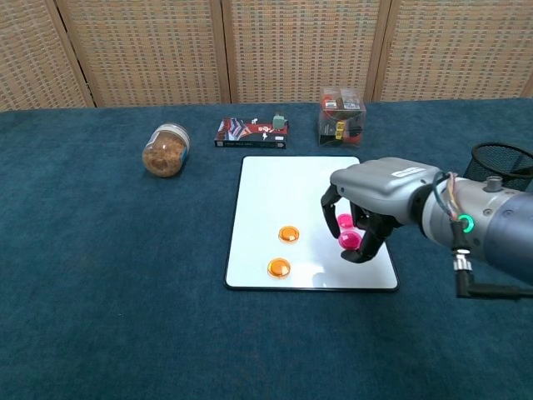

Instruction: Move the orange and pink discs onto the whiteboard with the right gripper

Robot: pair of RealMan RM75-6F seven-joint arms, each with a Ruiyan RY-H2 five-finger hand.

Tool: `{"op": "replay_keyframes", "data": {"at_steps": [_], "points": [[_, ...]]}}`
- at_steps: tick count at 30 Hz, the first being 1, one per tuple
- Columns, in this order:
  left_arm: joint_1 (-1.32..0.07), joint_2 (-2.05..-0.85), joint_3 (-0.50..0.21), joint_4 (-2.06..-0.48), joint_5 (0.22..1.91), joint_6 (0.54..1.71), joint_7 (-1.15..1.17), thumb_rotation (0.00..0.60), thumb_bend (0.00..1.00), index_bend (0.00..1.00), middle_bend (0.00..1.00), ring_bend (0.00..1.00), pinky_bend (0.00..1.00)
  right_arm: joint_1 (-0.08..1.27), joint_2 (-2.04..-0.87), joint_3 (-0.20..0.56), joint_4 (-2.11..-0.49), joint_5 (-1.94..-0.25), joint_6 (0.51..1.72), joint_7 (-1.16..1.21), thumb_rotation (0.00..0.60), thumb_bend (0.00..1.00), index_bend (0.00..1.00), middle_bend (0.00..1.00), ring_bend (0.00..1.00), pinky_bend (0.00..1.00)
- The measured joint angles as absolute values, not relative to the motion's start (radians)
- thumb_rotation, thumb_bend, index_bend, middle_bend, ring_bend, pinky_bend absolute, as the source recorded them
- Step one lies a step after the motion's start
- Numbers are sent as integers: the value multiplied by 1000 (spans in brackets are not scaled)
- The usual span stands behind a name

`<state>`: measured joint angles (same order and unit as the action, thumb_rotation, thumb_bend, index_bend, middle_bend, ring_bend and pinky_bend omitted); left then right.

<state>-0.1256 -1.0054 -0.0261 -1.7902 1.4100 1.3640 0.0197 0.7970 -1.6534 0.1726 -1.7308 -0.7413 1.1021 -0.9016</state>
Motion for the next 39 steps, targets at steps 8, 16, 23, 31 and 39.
{"op": "replay_keyframes", "data": {"at_steps": [8, 16, 23, 31, 39], "points": [[-129, -1002, -29, -1787, 1402, 1356, 11, 600, 0, 0, 0, 0, 0, 851, -1715, 183, -1635, -650, 1107, -947, 600, 363, 562, 1000, 1000, 1000], [-130, -998, -30, -1787, 1402, 1355, 5, 600, 0, 0, 0, 0, 0, 862, -1727, 170, -1594, -625, 1110, -935, 600, 363, 562, 1000, 1000, 1000], [-128, -999, -29, -1789, 1404, 1359, 6, 600, 0, 0, 0, 0, 0, 866, -1726, 162, -1591, -618, 1117, -931, 600, 363, 562, 1000, 1000, 1000], [-127, -996, -30, -1789, 1406, 1361, -3, 600, 0, 0, 0, 0, 0, 871, -1738, 159, -1580, -601, 1123, -927, 600, 361, 524, 1000, 1000, 1000], [-126, -994, -30, -1786, 1406, 1361, -9, 600, 0, 0, 0, 0, 0, 869, -1745, 153, -1574, -622, 1129, -907, 600, 260, 323, 1000, 1000, 1000]]}}
